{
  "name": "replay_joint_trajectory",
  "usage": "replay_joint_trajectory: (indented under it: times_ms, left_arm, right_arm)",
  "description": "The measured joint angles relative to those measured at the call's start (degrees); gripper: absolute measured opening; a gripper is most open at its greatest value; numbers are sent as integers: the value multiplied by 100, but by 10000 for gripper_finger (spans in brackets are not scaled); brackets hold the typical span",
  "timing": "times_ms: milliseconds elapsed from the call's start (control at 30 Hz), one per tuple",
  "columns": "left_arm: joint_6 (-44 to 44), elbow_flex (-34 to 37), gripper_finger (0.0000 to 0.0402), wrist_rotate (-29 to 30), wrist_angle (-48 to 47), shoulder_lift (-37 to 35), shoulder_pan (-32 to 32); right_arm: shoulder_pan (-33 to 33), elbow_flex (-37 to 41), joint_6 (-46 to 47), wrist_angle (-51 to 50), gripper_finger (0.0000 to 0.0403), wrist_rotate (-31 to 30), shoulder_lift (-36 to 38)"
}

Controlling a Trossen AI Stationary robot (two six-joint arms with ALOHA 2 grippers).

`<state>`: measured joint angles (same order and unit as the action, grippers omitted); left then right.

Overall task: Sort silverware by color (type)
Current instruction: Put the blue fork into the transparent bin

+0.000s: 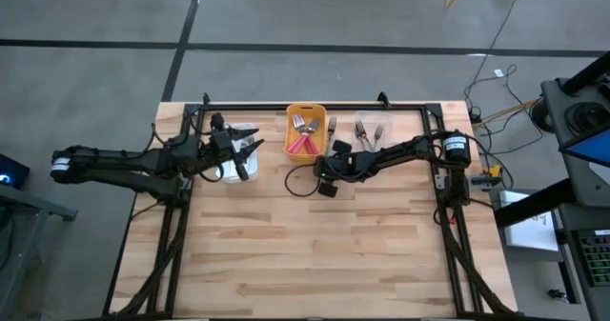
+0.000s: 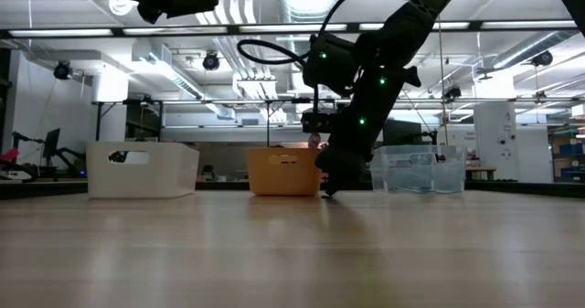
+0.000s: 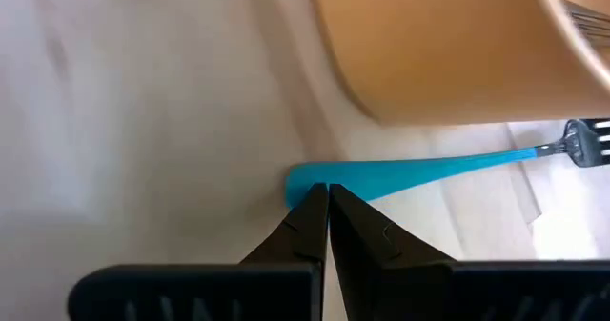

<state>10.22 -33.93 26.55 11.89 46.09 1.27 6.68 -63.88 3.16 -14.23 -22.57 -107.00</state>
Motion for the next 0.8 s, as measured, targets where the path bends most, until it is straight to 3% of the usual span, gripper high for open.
replay_joint_trajectory:
  times_ms: [267,800]
  left_arm:
    - [0,0,125,0,1,0,1]
    - [0,0,125,0,1,0,1]
  right_arm:
    - [-300,-72,55,-219,8,45,0]
    - [-1173,-133,1052,-828,9,427,123]
